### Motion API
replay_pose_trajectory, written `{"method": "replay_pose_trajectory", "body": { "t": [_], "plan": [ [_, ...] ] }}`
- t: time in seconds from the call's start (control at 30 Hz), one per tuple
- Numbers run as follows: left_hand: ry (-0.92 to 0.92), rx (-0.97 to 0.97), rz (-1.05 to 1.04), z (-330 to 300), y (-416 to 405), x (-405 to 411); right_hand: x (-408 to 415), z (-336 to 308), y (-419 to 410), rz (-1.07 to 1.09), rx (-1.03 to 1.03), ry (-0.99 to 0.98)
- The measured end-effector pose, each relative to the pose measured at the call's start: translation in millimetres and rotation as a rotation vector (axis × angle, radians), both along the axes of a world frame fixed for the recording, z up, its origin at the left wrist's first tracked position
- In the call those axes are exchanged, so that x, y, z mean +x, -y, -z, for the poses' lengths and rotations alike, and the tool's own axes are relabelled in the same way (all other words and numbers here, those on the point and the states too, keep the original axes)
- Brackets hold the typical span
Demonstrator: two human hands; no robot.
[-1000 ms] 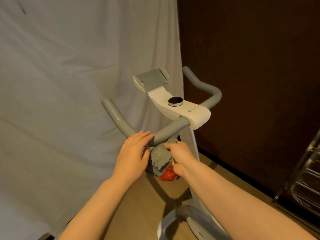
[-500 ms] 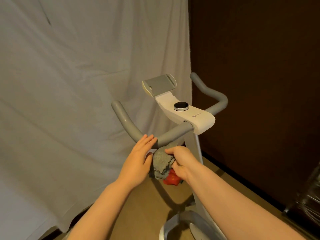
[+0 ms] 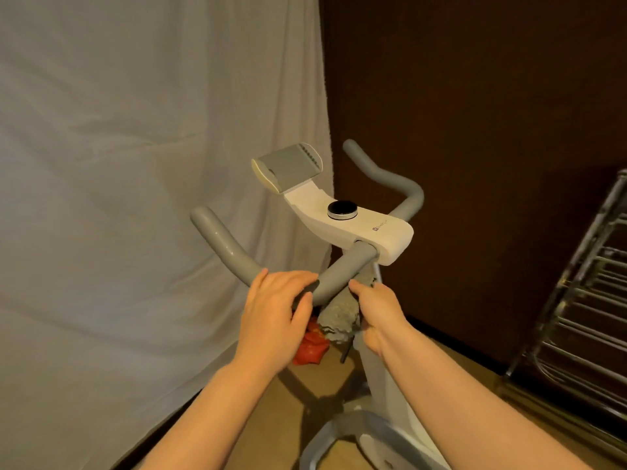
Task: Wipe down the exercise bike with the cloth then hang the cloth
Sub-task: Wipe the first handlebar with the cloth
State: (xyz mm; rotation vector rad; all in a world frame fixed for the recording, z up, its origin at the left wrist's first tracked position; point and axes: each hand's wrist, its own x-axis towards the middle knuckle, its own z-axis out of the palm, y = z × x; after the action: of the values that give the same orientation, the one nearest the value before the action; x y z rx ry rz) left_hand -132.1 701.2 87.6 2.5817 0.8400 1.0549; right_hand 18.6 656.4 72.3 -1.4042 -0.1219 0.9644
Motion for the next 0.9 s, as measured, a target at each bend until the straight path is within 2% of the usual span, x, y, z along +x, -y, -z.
{"method": "replay_pose_trajectory", "body": {
  "t": [0.2, 0.33, 0.43, 0.53, 0.6, 0.67, 0.77, 0.9],
  "plan": [
    [0.001, -0.003, 0.119, 9.8, -12.7, 12.7, 6.8, -8.6, -0.7, 0.218, 0.022, 0.053],
    [0.009, 0.008, 0.129, 9.4, -14.3, 15.8, 6.5, -7.3, -2.5, 0.173, -0.015, 0.165],
    [0.011, -0.011, 0.132, 9.6, -15.2, 16.1, 20.1, -7.9, -7.0, 0.257, -0.045, 0.206],
    [0.026, -0.022, 0.097, 9.8, -13.5, 20.0, 14.6, -2.7, -12.6, 0.177, -0.106, 0.284],
    [0.036, -0.025, 0.068, 9.2, -10.6, 22.3, 10.8, 4.2, -14.5, 0.107, -0.08, 0.212],
    [0.037, -0.035, 0.028, 7.4, -8.0, 27.4, 17.3, 9.5, -18.0, 0.146, -0.046, 0.171],
    [0.013, -0.054, -0.039, 4.9, -2.8, 35.0, 19.8, 3.8, -15.7, 0.167, -0.039, 0.237],
    [0.035, -0.041, -0.106, 5.9, 4.5, 43.6, 27.4, 6.0, -8.5, 0.04, -0.049, 0.18]
  ]
}}
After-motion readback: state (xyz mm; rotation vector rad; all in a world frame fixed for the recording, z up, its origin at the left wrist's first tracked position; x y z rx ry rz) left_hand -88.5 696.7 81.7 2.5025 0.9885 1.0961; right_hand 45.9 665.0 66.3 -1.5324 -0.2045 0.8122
